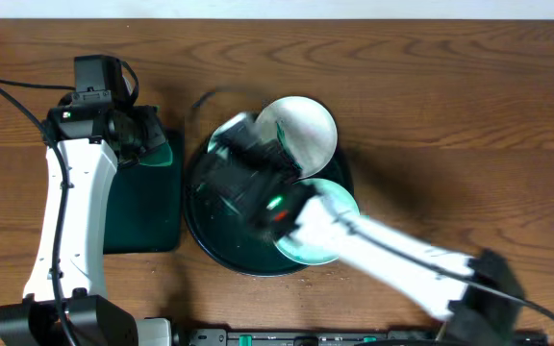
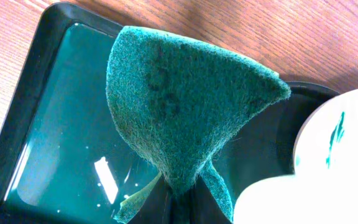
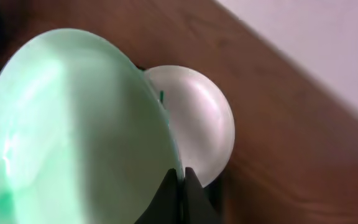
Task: Clean dirty plates on tray and stack at the side
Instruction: 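Lift the cleaned left plate with the right gripper and carry it right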
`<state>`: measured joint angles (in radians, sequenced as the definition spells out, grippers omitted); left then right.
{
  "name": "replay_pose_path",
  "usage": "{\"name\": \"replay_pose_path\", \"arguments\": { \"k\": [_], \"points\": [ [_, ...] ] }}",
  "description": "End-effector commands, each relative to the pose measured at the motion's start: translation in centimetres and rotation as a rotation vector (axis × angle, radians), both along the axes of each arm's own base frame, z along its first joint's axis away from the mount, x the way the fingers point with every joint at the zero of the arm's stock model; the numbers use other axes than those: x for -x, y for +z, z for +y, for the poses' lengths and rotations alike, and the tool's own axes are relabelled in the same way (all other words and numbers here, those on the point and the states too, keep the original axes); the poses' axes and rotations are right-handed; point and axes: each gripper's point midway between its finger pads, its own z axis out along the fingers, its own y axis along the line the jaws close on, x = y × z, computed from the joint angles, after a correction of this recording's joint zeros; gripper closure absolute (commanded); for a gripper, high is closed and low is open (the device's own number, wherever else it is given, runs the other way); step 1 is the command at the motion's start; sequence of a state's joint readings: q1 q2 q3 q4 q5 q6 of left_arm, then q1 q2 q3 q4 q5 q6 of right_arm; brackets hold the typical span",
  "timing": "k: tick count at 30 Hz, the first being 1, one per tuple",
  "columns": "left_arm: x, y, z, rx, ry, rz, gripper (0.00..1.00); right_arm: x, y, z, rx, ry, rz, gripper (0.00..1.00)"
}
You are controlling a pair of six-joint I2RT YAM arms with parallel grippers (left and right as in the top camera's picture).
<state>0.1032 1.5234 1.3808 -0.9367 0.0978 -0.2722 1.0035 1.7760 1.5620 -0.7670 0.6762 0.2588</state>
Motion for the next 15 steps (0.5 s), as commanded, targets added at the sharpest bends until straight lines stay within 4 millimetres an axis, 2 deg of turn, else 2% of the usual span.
{"name": "replay_pose_path", "arguments": {
  "k": [1, 5, 9, 12, 13, 14, 15],
  "points": [
    [0.0, -0.1, 0.4, -0.020, -0.002, 0.002, 0.93, -0.3, 4.0, -1.0, -0.348, 0.048, 0.165, 0.99],
    [0.0, -0.2, 0.4, -0.020, -0.002, 0.004, 0.93, -1.8, 6.6, -4.8, -0.539, 0.050, 0.255, 0.99],
    [0.0, -0.3, 0.4, -0.020, -0.002, 0.009, 0.93, -3.7, 7.7, -12.2, -0.647, -0.122, 0.286, 0.99],
    [0.0, -0.3, 0.4, -0.020, -0.002, 0.009, 0.93, -4.6, 6.8, -19.0, -0.660, -0.305, 0.309, 0.99],
    [0.0, -0.3, 0.4, -0.020, -0.002, 0.009, 0.93, -4.6, 6.3, -20.7, -0.656, -0.356, 0.321, 0.99],
    [0.0, -0.4, 0.4, -0.020, -0.002, 0.010, 0.93, -4.4, 5.4, -23.2, -0.646, -0.433, 0.342, 0.99],
    [0.0, -0.4, 0.4, -0.020, -0.002, 0.010, 0.93, -4.2, 4.6, -24.8, -0.635, -0.486, 0.355, 0.99]
  ]
}}
